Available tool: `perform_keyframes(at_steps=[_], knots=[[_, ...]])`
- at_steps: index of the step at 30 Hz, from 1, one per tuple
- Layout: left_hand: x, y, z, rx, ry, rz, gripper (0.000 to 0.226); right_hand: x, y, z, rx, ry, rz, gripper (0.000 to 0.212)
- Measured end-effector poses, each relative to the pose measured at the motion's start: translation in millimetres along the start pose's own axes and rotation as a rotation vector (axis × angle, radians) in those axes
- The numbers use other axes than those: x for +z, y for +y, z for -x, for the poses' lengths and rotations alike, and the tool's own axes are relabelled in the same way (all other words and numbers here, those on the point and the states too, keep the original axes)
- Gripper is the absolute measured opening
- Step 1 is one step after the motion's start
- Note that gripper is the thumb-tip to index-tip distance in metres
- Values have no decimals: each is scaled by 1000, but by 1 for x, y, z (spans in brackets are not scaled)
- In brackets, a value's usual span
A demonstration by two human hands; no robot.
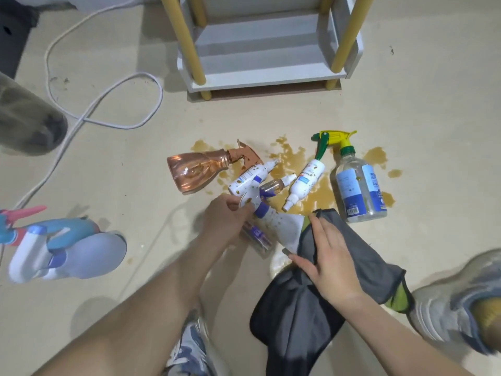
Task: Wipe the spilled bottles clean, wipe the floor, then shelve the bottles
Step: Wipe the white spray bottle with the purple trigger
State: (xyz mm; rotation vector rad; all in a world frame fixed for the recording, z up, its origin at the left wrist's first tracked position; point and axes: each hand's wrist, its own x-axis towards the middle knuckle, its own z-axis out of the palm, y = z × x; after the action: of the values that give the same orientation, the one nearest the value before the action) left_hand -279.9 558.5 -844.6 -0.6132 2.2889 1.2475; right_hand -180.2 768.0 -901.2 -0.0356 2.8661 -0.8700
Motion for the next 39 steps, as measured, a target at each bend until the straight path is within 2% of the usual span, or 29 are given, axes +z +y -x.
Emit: perform_keyframes(at_steps=[2, 4, 6, 8, 12, 16, 18, 20, 25, 29, 31, 33, 35, 37, 38, 39], knots=[[-8, 11, 4, -14, -67, 99, 17, -12, 0, 8, 71, -70, -71, 84], [-18, 28, 13, 13, -134, 89, 32, -30, -2, 12, 160, -136, -47, 59], [-29, 48, 28, 102, -131, -107, 31, -55, -8, 13, 276, -268, 124, 23], [-46, 65, 46, 189, -98, -299, 33, -81, -20, 15, 353, -467, 201, 16], [-101, 82, 85, 262, -15, -489, 33, -130, -69, 16, 315, -697, -181, 35], [-168, 80, 117, 230, 80, -519, 22, -156, -145, 23, 253, -719, -613, 40], [-196, 66, 128, 226, 105, -517, 22, -155, -180, 28, 282, -738, -933, 43], [-216, 45, 134, 207, 143, -490, 24, -145, -211, 35, 355, -759, -1221, 33], [-228, -28, 124, 90, 283, -323, 32, -82, -254, 31, 570, -670, -1500, 43], [-218, -80, 113, -25, 367, -222, 33, -14, -269, 17, 608, -598, -1661, 33], [-213, -97, 110, -64, 389, -161, 32, 23, -272, 9, 587, -427, -1453, 23], [-208, -106, 110, -99, 374, -94, 30, 61, -278, 2, 492, -273, -1019, 23], [-207, -111, 110, -112, 376, -71, 24, 91, -284, -3, 322, -272, -706, 42], [-210, -116, 107, -128, 407, -36, 20, 121, -272, -17, 109, -190, -539, 48], [-214, -119, 105, -141, 416, -26, 19, 134, -262, -26, 91, -141, -527, 42], [-218, -122, 103, -151, 411, -39, 18, 142, -252, -39, 156, -127, -514, 35]])
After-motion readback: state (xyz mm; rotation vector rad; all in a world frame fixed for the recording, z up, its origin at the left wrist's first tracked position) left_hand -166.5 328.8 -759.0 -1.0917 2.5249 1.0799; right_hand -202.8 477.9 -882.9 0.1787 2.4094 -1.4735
